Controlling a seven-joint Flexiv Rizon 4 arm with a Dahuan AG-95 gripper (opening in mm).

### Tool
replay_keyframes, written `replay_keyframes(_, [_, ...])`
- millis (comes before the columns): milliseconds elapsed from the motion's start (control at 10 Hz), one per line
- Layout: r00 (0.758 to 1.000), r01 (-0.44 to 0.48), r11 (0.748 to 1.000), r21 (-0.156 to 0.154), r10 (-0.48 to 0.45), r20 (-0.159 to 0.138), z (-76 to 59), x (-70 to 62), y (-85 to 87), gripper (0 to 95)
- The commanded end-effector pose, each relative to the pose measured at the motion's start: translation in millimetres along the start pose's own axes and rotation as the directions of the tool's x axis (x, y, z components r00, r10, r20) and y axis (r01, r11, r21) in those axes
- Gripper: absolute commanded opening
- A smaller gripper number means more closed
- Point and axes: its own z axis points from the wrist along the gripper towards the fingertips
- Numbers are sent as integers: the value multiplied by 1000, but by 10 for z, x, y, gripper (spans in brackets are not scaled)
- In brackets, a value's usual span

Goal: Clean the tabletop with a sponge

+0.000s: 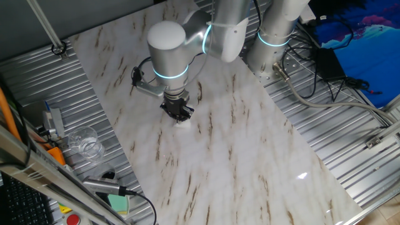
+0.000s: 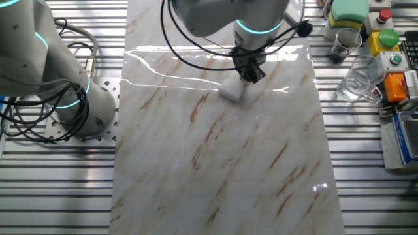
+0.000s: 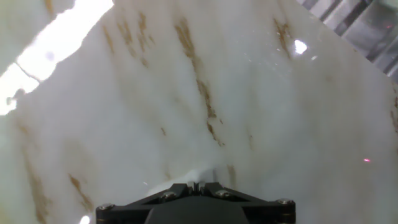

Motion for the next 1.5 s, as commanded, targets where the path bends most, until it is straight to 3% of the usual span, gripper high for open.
replay_keyframes(100, [1000,5,1000,7,-5,-6,0,-9,-7,0])
replay_keyframes(600, [999,24,999,31,-22,-33,-3,-8,-6,0])
replay_keyframes(1100, [999,35,999,37,-34,-41,-2,-7,-5,0])
replay_keyframes(1200, [998,27,999,43,-25,-52,-2,-5,-4,0])
replay_keyframes(1300, [998,-46,998,45,48,-39,-5,-3,-2,0])
replay_keyframes(1400, [998,-48,998,44,50,-35,-8,-3,-1,0])
replay_keyframes(1500, [1000,-12,1000,11,12,-15,-27,-4,5,950])
